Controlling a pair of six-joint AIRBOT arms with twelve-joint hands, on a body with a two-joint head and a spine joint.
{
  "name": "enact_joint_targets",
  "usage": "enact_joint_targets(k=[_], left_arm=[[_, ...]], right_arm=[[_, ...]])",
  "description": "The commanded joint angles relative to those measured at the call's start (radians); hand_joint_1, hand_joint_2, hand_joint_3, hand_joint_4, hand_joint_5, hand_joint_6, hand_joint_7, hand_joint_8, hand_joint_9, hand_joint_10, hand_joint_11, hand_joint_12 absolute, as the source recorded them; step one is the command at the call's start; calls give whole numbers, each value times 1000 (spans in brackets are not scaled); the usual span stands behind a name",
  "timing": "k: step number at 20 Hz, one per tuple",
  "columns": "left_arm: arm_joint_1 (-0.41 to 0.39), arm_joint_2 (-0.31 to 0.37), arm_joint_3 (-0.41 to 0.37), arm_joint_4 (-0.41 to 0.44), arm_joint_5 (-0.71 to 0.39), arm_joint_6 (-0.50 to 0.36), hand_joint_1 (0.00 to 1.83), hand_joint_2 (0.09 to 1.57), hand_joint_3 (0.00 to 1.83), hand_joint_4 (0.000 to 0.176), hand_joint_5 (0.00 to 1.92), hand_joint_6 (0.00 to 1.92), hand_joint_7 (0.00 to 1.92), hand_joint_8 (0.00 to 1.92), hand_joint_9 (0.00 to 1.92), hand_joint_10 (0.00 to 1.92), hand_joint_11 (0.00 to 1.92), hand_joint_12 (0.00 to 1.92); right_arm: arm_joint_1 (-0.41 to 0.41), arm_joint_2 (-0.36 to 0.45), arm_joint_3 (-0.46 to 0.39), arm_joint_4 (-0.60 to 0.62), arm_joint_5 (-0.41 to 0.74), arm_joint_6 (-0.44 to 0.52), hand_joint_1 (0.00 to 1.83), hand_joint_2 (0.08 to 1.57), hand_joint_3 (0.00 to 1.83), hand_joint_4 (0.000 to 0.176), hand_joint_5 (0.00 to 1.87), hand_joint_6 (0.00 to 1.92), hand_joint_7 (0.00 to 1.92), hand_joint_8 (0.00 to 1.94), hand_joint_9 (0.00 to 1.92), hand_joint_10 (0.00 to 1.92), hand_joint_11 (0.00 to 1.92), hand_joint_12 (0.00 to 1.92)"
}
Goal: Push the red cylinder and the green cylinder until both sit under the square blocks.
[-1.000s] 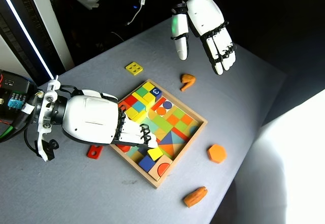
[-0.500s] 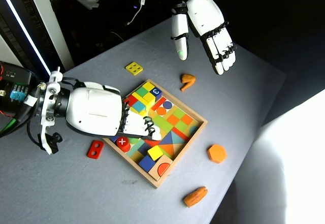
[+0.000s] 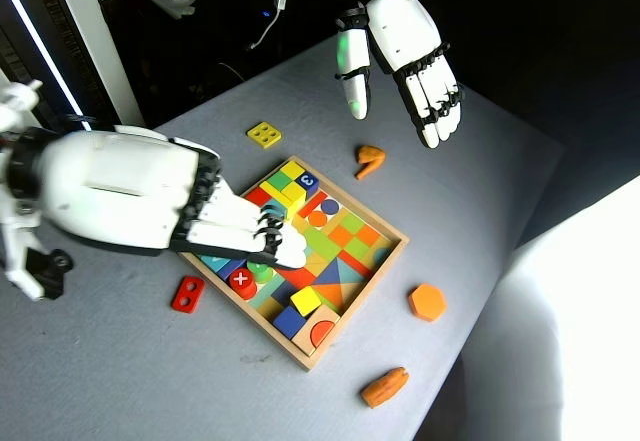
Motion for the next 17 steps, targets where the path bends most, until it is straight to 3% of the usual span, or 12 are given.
enact_joint_targets(k=[1,2,3,5,6,7,8,9,11,17], left_arm=[[-14,11,-2,48,14,0,52,1353,0,43,190,31,272,30,227,53,0,894],[-14,10,-2,48,14,0,112,1348,0,37,247,42,355,43,307,87,0,1187],[-14,10,-3,47,14,0,128,1345,0,32,327,43,458,45,364,262,0,1469],[-14,10,-4,47,14,0,166,1342,0,9,432,41,614,64,316,872,23,1747],[-13,10,-3,47,14,0,230,1331,0,0,538,60,718,215,398,1080,142,1800],[-13,10,-2,47,14,0,236,1336,0,0,596,71,706,420,430,1197,199,1809],[-12,10,-2,47,14,0,232,1340,1,0,677,108,690,649,471,1286,249,1848],[-12,10,-2,47,14,0,277,1339,0,0,738,140,682,776,505,1352,295,1898],[-13,9,-3,47,14,0,270,1351,1,0,793,240,740,830,575,1399,357,1918],[-11,9,-4,47,14,0,293,1335,0,0,733,400,767,817,615,1379,360,1912]], right_arm=[[11,31,-17,-16,87,-6,0,1145,3,0,887,1,405,13,238,30,0,486],[11,51,-28,-16,81,-6,5,1140,0,0,884,5,526,22,371,61,0,831],[11,73,-41,-16,81,-11,0,1141,0,0,880,4,648,43,483,90,0,1088],[11,87,-49,-16,85,-20,36,1144,1,0,913,11,816,36,679,116,0,1322],[10,88,-49,-16,86,-20,14,1144,0,0,949,21,890,45,788,168,36,1443],[9,88,-50,-16,86,-20,20,1143,0,0,979,18,936,23,833,241,82,1501],[7,87,-51,-16,85,-20,31,1150,0,0,1010,16,978,12,819,461,178,1568],[4,87,-54,-16,84,-20,46,1156,0,0,1045,23,1028,18,738,796,269,1623],[-2,87,-65,-16,83,-24,124,1142,0,0,1103,38,1097,33,628,1172,289,1750],[-7,84,-72,-16,88,-39,97,1149,0,0,1083,21,1068,19,586,1227,239,1784]])
